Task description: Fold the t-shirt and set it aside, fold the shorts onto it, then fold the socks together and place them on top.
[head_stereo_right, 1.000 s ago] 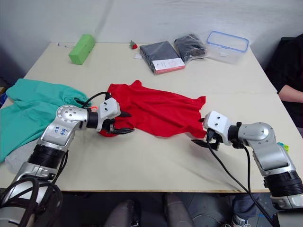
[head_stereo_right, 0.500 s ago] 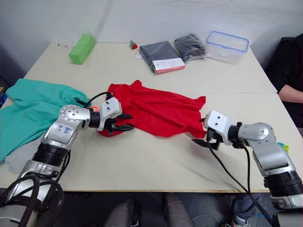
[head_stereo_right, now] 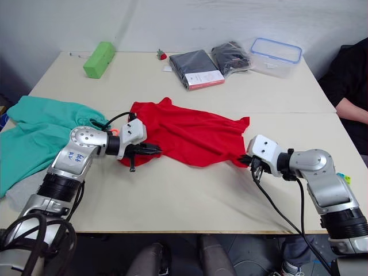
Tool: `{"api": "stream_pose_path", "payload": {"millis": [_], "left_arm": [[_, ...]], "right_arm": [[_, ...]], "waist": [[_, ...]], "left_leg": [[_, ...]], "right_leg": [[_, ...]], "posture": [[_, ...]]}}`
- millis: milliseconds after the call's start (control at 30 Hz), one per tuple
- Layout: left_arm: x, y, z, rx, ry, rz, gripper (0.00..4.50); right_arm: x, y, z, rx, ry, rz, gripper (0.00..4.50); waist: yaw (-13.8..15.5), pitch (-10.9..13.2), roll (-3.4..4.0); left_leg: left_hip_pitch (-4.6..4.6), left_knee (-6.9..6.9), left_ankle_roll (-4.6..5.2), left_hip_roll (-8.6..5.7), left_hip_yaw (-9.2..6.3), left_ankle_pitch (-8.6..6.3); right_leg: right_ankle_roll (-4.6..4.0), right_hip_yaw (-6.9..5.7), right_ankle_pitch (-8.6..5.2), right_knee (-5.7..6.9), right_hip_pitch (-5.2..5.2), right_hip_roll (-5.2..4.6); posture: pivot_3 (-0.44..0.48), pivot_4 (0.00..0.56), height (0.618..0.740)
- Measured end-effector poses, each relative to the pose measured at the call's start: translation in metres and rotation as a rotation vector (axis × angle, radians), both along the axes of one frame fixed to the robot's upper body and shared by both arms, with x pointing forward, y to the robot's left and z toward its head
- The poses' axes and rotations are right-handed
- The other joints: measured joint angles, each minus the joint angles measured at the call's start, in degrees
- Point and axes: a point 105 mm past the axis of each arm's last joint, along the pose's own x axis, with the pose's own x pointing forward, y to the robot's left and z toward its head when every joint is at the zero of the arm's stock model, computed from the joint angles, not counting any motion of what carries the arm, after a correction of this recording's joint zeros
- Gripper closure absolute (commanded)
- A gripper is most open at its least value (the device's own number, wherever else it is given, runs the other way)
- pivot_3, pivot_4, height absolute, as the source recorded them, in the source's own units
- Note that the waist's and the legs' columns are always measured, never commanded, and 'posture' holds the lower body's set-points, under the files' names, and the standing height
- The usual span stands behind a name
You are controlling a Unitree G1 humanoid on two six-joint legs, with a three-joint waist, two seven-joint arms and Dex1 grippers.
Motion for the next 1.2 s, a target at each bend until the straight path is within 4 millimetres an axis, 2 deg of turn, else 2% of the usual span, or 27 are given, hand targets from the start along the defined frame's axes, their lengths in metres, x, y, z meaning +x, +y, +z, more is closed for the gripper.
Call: {"api": "stream_pose_path", "payload": {"millis": [100,233,333,433,600,800,1000,1200], "left_arm": [[-0.011,0.008,-0.005,0.021,0.027,-0.017,4.5],[-0.026,0.024,-0.004,0.053,0.048,-0.026,4.5],[-0.046,0.033,-0.004,0.075,0.077,-0.054,4.5],[-0.068,0.045,-0.008,0.095,0.147,-0.071,4.5],[-0.105,0.053,-0.012,0.135,0.247,-0.107,4.5],[-0.136,0.054,-0.019,0.138,0.346,-0.108,4.5],[-0.154,0.052,-0.02,0.135,0.395,-0.122,4.5],[-0.159,0.053,-0.015,0.137,0.413,-0.121,4.5]], "right_arm": [[-0.006,-0.005,0.002,-0.002,0.013,0.025,4.43],[-0.023,-0.009,0.007,0.011,0.018,0.106,4.43],[-0.05,-0.006,0.003,-0.002,0.048,0.233,4.43],[-0.067,-0.012,0.0,-0.049,0.062,0.29,4.43],[-0.084,-0.024,-0.007,-0.111,0.075,0.322,4.43],[-0.104,-0.031,-0.022,-0.117,0.137,0.321,4.43],[-0.116,-0.037,-0.021,-0.099,0.168,0.295,4.43],[-0.121,-0.039,-0.014,-0.08,0.198,0.29,4.43]], "waist": [[0.1,0.0,0.0],[0.1,0.0,0.0],[0.0,0.0,0.0],[-0.2,0.0,0.0],[-0.1,0.0,0.0],[0.0,0.0,0.0],[0.0,0.0,0.0],[-0.1,0.0,0.01]], "left_leg": [[-0.01,-0.01,0.0,0.0,-0.01,0.0],[0.0,-0.01,0.0,0.0,-0.04,0.0],[0.01,-0.06,0.0,0.01,-0.04,-0.01],[0.04,0.0,0.0,0.02,-0.03,0.0],[0.35,-0.07,0.0,0.03,-0.13,-0.01],[0.8,-0.15,-0.02,0.04,-0.2,-0.04],[0.89,-0.19,-0.04,0.07,-0.16,-0.05],[0.92,-0.21,-0.06,0.07,-0.17,-0.06]], "right_leg": [[0.0,-0.01,0.0,-0.01,0.0,0.0],[0.0,-0.03,0.0,-0.04,0.03,-0.01],[0.0,-0.02,-0.01,-0.07,0.04,0.0],[0.0,-0.02,-0.01,-0.05,0.08,-0.01],[-0.05,-0.08,-0.05,-0.2,0.46,-0.01],[-0.1,-0.12,-0.17,-0.36,1.0,-0.02],[-0.18,-0.12,-0.38,-0.37,1.03,-0.02],[-0.24,-0.13,-0.44,-0.37,1.04,-0.02]], "posture": [[0.0,0.15,0.74],[0.0,0.15,0.74],[0.0,0.15,0.74],[0.0,0.15,0.74],[0.0,0.15,0.74],[0.0,0.15,0.74],[0.0,0.15,0.74],[0.0,0.15,0.74]]}}
